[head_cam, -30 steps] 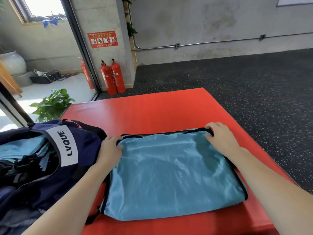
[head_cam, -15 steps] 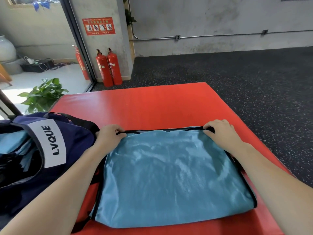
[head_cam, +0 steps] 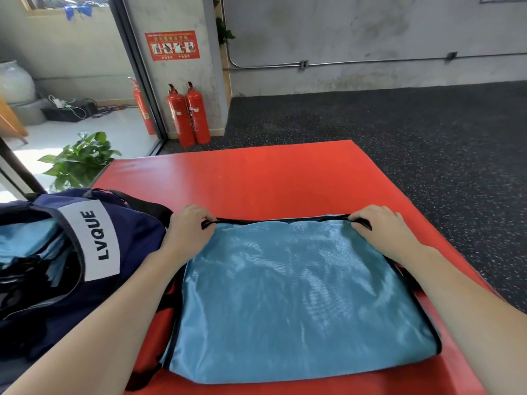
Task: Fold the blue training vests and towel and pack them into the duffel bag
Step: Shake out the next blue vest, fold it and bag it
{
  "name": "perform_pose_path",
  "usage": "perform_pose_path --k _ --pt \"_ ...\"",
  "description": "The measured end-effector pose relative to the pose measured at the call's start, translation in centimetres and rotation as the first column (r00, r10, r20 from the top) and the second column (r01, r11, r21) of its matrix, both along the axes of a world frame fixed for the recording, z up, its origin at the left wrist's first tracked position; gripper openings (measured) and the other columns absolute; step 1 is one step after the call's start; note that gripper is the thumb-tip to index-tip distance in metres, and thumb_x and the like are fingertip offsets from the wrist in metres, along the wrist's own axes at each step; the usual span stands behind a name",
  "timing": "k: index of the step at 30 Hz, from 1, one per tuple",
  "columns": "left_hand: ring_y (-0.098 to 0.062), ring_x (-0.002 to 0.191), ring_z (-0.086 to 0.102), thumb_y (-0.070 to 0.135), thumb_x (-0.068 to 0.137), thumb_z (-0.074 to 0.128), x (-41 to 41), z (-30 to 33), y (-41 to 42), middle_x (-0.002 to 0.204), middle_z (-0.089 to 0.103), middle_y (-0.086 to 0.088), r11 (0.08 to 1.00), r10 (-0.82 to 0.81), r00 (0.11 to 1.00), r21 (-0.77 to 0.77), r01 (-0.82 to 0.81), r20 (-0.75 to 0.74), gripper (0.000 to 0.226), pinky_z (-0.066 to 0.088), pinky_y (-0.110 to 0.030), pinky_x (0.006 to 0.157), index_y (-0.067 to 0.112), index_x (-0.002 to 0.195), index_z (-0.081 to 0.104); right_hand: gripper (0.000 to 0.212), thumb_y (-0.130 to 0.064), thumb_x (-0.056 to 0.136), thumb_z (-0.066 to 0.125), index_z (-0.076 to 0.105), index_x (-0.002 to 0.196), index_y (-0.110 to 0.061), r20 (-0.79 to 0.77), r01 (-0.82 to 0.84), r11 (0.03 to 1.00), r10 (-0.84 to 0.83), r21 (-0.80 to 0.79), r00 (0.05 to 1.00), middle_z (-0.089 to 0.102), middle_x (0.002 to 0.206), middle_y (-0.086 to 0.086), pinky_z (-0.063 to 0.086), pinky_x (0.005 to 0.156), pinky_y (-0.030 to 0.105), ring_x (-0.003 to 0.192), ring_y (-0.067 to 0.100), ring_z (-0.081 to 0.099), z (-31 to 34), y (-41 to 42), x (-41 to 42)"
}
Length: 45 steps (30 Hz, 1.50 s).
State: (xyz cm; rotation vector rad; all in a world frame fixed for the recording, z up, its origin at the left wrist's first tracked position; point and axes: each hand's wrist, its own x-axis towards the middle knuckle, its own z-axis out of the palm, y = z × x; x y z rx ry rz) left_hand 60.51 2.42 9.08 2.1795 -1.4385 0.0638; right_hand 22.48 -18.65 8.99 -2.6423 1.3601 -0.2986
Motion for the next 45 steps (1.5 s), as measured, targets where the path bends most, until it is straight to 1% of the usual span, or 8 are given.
perform_pose_path --k 9,15,19,22,34,38,41,45 --pt "-0.022 0.114 0.055 0.026 0.095 0.061 -0.3 -0.3 -0.4 0.111 0.07 0.009 0.989 -0.02 0.998 0.147 0.012 0.052 0.017 0.039 -0.047 0.099 0.025 0.106 0.074 0.014 -0.031 0.092 0.058 0.066 0.102 -0.039 0.001 0.051 0.998 -0.051 -0.035 0.999 0.062 0.11 -0.01 0.037 0.091 0.042 0.103 0.019 0.056 0.3 0.4 0.7" --pt "-0.018 0.099 0.058 0.03 0.092 0.069 -0.7 0.7 0.0 0.095 0.071 0.007 0.999 0.024 1.0 -0.026 -0.024 0.02 0.012 0.042 -0.034 0.091 0.021 0.091 0.077 0.013 -0.024 0.092 0.059 0.064 0.096 -0.036 0.03 0.052 0.992 -0.049 -0.114 0.998 0.063 0.092 -0.011 0.033 0.088 0.041 0.097 0.021 0.052 0.3 0.2 0.4" --pt "-0.009 0.086 0.058 0.021 0.089 0.074 -2.1 1.8 1.2 0.089 0.068 0.01 0.972 0.097 0.981 -0.194 -0.13 -0.169 0.005 0.036 -0.005 0.079 0.019 0.092 0.077 0.019 -0.01 0.092 0.063 0.061 0.103 -0.025 0.376 0.043 0.998 -0.053 0.036 0.925 0.062 0.094 -0.007 0.044 0.083 0.034 0.09 0.016 0.058 0.4 0.4 -0.2" --pt "-0.007 0.081 0.06 0.019 0.089 0.073 -2.7 2.1 2.0 0.089 0.067 0.012 0.955 0.129 0.95 -0.221 -0.196 -0.285 0.006 0.039 -0.005 0.072 0.023 0.093 0.076 0.027 -0.006 0.095 0.061 0.064 0.119 -0.017 0.496 0.057 0.993 -0.103 0.107 0.862 0.066 0.106 0.0 0.04 0.09 0.025 0.099 0.013 0.057 0.6 0.3 0.2" --pt "-0.018 0.091 0.06 0.012 0.094 0.063 -2.3 1.4 1.3 0.1 0.067 0.002 0.942 0.176 0.942 -0.23 -0.246 -0.284 0.017 0.042 -0.026 0.079 0.017 0.108 0.07 0.01 -0.027 0.097 0.064 0.07 0.102 -0.022 0.338 0.216 0.97 -0.242 0.114 0.909 0.071 0.096 -0.001 0.053 0.081 0.038 0.092 0.023 0.065 -0.6 -0.7 0.8" --pt "-0.029 0.113 0.056 0.008 0.093 0.057 -2.5 0.5 0.8 0.122 0.064 -0.003 0.971 0.236 0.971 0.035 -0.237 0.019 0.036 0.042 -0.045 0.096 0.022 0.127 0.063 0.018 -0.027 0.095 0.063 0.067 0.112 -0.02 0.179 0.242 0.969 -0.23 -0.047 0.957 0.065 0.109 0.005 0.05 0.087 0.045 0.103 0.029 0.057 -0.4 0.1 1.3" --pt "-0.031 0.118 0.053 0.007 0.093 0.054 -4.6 1.1 0.7 0.127 0.063 -0.004 0.984 0.167 0.973 0.038 -0.175 0.157 0.04 0.035 -0.046 0.096 0.021 0.129 0.062 0.027 -0.028 0.097 0.058 0.064 0.121 -0.017 0.134 0.147 0.976 -0.126 -0.158 0.983 0.063 0.117 0.007 0.044 0.093 0.044 0.112 0.032 0.053 0.5 2.4 3.4" --pt "-0.029 0.132 0.048 0.026 0.099 0.055 -9.6 1.1 1.1 0.14 0.057 -0.003 0.992 -0.026 1.0 0.122 0.025 0.005 0.041 0.034 -0.044 0.109 0.018 0.139 0.055 0.042 -0.041 0.101 0.05 0.056 0.135 -0.016 0.085 -0.074 0.997 0.072 0.013 0.994 0.057 0.135 0.005 0.038 0.106 0.039 0.127 0.026 0.049 0.8 8.0 6.4"
